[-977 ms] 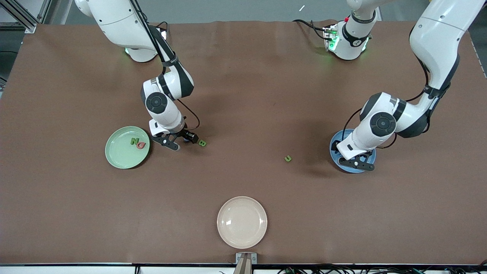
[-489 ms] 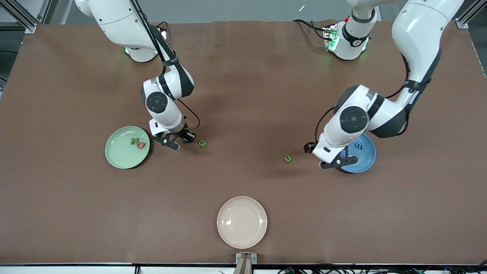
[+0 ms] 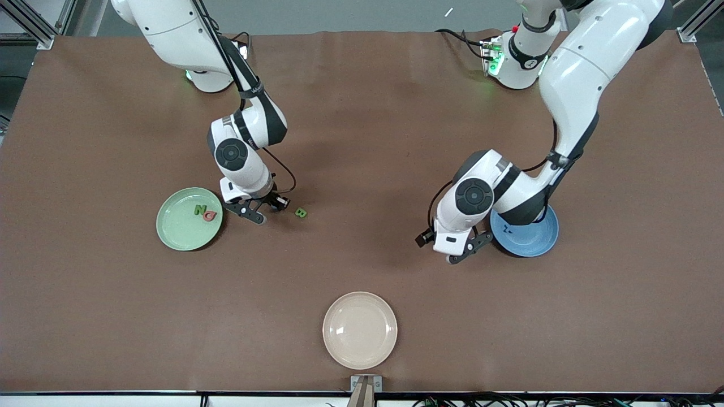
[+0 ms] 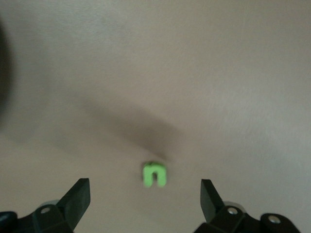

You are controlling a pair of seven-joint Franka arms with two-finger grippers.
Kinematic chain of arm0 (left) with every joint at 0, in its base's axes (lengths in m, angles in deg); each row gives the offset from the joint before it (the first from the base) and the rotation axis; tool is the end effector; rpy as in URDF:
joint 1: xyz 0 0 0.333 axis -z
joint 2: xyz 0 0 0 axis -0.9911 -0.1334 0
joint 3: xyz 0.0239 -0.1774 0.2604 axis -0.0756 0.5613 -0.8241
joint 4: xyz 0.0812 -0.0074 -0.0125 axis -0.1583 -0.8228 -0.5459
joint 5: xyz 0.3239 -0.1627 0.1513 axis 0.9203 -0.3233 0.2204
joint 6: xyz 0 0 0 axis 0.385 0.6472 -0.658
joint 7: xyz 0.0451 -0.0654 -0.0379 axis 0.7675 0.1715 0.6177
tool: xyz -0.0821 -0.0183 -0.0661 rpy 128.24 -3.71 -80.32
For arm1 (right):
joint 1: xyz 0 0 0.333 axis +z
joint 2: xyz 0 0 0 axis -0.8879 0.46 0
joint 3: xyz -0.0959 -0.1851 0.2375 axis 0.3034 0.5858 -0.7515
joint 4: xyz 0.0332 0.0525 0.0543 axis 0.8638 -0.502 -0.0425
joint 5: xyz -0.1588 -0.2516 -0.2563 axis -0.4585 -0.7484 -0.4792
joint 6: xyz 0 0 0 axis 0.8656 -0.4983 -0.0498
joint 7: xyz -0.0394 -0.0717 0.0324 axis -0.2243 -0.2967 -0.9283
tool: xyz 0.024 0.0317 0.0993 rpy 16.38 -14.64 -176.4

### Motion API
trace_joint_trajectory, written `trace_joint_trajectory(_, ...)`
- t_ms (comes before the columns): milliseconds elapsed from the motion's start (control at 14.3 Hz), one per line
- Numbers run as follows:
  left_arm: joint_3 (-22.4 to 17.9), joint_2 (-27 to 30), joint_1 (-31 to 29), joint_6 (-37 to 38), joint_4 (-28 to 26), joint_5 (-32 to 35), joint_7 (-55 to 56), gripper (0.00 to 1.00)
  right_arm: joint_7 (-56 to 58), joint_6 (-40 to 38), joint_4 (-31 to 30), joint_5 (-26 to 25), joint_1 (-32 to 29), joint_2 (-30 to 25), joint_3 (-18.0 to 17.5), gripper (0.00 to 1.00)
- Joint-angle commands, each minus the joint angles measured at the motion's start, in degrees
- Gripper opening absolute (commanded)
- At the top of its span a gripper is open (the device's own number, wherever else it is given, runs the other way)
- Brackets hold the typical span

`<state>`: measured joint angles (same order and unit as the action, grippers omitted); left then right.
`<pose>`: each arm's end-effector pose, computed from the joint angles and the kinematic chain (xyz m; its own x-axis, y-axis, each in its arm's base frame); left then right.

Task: Sort upper and lower case letters into plates
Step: 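Release G onto green plate with the right gripper while the left gripper grasps n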

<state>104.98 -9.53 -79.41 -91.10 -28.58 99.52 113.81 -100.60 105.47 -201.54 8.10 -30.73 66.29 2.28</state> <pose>0.6035 -0.3284 0.2162 0.8221 0.5668 -0.0545 0.5680 -0.8230 0.0080 0.5021 0.2410 0.1859 0.8987 -0.4339 -0.0636 -0.4329 -0.9009 0.0301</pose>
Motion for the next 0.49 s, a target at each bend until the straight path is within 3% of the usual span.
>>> trace_joint_trajectory(0, -1.53, -1.23, 1.38, -2.11, 1.1, 0.84, 2.42, 1.0, 7.26, -9.85, 1.82, -0.68, -6.12, -5.23, -0.34, 0.0)
trace_joint_trajectory(419, -3.89, -3.25, 4.19, -5.98, 1.19, 1.46, 4.01, 0.98, 34.32, -13.83, 0.87, -0.77, -19.91, -9.72, -0.26, 0.0)
